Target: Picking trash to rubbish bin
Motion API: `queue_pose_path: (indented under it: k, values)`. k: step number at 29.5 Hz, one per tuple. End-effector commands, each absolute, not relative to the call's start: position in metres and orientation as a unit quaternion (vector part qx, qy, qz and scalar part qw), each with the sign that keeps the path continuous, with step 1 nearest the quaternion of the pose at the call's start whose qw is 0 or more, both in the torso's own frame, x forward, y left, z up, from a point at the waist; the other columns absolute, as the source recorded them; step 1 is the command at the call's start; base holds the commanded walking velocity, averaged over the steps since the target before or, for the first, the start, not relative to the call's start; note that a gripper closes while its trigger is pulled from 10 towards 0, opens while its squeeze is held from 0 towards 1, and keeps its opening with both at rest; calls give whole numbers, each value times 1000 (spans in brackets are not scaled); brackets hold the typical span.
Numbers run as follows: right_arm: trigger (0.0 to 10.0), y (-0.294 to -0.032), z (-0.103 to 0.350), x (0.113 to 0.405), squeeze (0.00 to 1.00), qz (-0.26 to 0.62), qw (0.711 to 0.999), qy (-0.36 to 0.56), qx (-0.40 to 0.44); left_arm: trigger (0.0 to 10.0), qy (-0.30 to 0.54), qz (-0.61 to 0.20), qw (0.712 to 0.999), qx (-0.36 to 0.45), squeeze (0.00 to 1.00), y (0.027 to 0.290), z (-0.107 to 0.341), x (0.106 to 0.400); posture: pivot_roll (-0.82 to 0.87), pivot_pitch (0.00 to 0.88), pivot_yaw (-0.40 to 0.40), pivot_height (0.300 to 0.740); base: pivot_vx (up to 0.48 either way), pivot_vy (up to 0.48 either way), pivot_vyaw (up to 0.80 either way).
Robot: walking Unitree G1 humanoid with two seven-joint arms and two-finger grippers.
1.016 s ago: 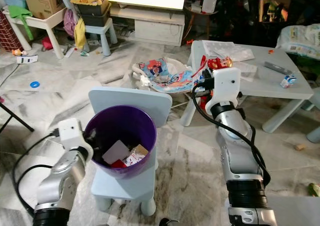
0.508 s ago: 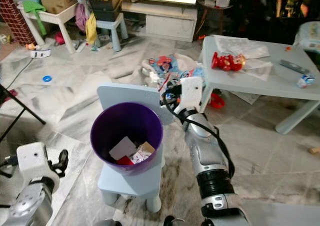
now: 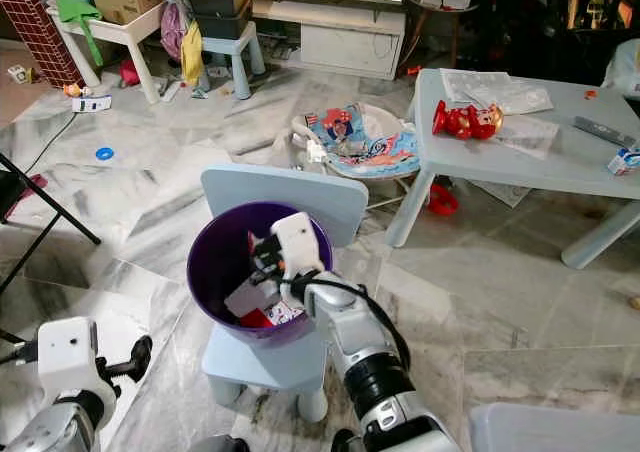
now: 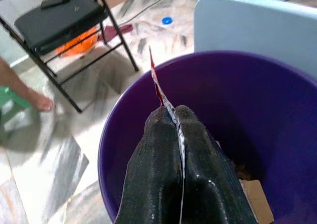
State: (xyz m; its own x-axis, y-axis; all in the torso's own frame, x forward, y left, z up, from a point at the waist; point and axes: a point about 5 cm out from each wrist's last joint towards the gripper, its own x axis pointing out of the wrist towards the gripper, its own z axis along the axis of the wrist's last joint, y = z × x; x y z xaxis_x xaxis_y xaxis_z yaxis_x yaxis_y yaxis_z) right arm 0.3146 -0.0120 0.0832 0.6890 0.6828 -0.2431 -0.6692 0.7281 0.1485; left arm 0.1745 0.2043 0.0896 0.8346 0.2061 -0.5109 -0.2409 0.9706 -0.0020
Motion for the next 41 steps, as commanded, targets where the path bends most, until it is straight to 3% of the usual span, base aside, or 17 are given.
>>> queue_pose_path:
  k: [1,2,3,4,5,14,21,22,23,24,28,29,41]
  values:
    - [0,-2,79,309,0,387,910,149,20,10000,265,109,957,-36,1000,202,93,172,267,143,-54,740,0,0,0]
    - [0,0,78,308,0,390,908,151,18,10000,265,107,958,-37,1000,201,93,173,269,144,-54,740,0,0,0]
    - [0,4,75,306,0,394,906,152,16,10000,265,103,958,-39,780,199,94,173,280,145,-59,740,0,0,0]
    - [0,5,75,305,0,395,906,152,16,10000,265,101,958,-40,780,198,94,173,282,146,-60,740,0,0,0]
    - [0,7,76,306,0,394,908,142,17,10000,265,100,958,-42,0,198,95,173,285,146,-61,740,0,0,0]
    - [0,19,84,312,0,363,927,88,24,10000,282,65,955,-73,0,182,94,168,332,157,-82,740,0,0,0]
    - [235,25,83,311,0,362,927,86,55,10000,276,41,958,-70,0,174,92,170,332,154,-90,740,0,0,0]
    - [1333,25,83,310,0,359,927,88,60,10000,276,41,958,-69,0,174,92,171,327,153,-91,740,0,0,0]
    - [1333,26,82,310,0,355,928,90,63,10000,275,40,958,-68,0,174,91,172,327,153,-91,740,0,0,0]
    - [10000,28,80,309,0,354,927,98,75,10000,275,36,959,-65,0,172,92,173,326,153,-91,740,0,0,0]
    - [10000,35,74,303,0,359,922,115,91,10000,271,26,960,-60,0,171,93,176,328,154,-93,740,0,0,0]
    - [10000,37,72,301,1000,360,920,126,92,10000,271,27,960,-59,0,171,93,177,330,153,-95,740,0,0,0]
    - [10000,39,58,291,1000,368,912,154,100,10000,266,33,962,-56,0,174,92,181,330,151,-106,740,0,0,0]
